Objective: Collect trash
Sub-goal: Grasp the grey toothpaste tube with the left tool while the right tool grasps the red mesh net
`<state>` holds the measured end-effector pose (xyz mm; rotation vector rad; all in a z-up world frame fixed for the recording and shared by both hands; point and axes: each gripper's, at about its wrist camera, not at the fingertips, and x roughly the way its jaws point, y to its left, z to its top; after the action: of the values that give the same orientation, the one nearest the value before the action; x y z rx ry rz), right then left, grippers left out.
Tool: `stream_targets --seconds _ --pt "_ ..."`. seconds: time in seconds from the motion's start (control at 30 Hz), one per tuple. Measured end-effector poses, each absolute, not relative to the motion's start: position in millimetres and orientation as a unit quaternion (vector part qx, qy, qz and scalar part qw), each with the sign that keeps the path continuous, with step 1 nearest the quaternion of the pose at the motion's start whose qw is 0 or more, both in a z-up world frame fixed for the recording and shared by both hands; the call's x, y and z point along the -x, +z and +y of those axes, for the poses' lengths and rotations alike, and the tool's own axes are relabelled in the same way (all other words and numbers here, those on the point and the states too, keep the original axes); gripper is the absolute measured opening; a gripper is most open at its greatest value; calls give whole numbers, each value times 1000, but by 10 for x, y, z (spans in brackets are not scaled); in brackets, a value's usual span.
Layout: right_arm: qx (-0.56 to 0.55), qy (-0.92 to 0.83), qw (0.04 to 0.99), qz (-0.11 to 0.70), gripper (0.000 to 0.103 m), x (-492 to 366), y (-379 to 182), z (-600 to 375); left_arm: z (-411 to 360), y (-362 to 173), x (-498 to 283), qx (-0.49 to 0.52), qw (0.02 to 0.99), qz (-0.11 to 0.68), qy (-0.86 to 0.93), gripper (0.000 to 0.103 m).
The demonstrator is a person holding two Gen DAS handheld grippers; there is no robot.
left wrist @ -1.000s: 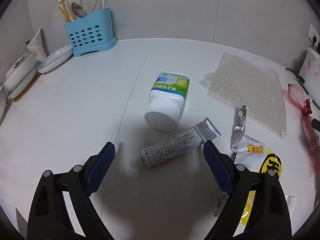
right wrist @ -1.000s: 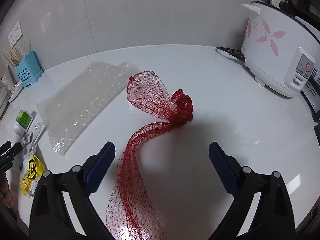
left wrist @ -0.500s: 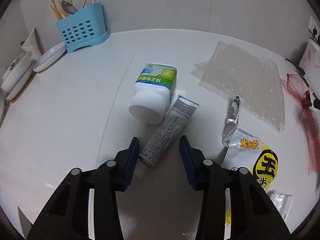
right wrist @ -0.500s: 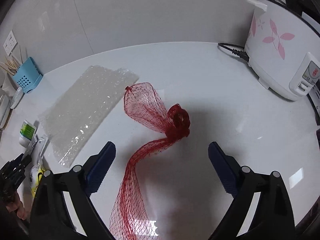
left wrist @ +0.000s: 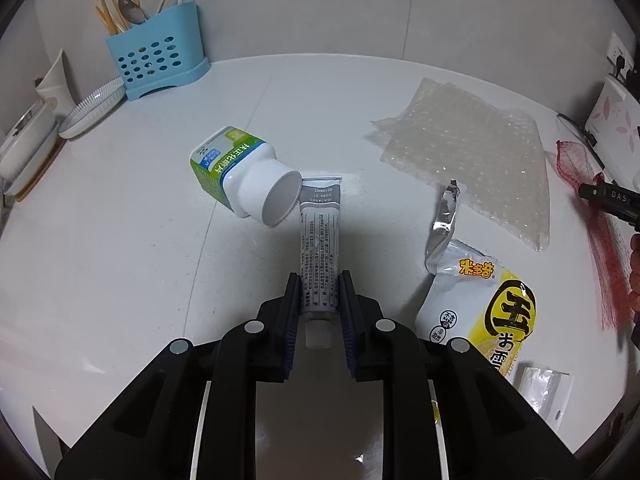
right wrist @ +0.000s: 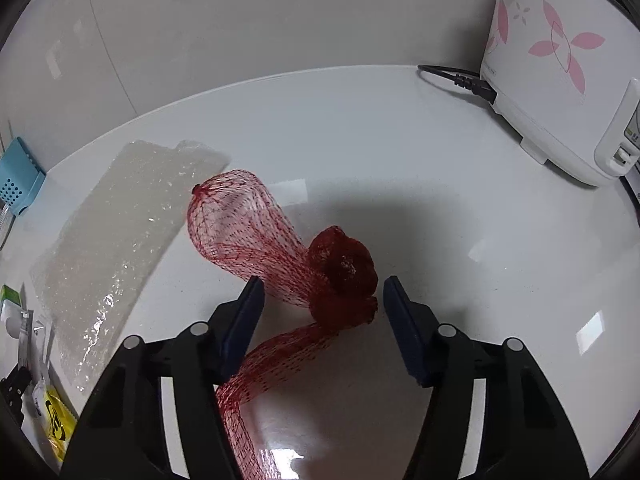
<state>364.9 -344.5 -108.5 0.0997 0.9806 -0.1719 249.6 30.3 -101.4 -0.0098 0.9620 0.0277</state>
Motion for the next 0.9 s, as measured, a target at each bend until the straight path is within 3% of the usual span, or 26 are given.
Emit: stream_targets --seconds 0.03,0.1,0.17,0.9 --pt "-44 -88 878 468 47 -3645 -1080 -3443 296 -1004 -2477 5 887 461 12 19" --pt "-37 -87 878 469 19 -3647 -1072 -3426 285 -976 -2451 2 889 457 9 19" --pt "-39 -84 877 471 15 -3626 -1061 -3421 278 -940 -2429 0 892 452 7 19" --pt "-37 -59 908 414 13 -2716 -483 -3215 160 -422 -1832 4 917 400 -8 19"
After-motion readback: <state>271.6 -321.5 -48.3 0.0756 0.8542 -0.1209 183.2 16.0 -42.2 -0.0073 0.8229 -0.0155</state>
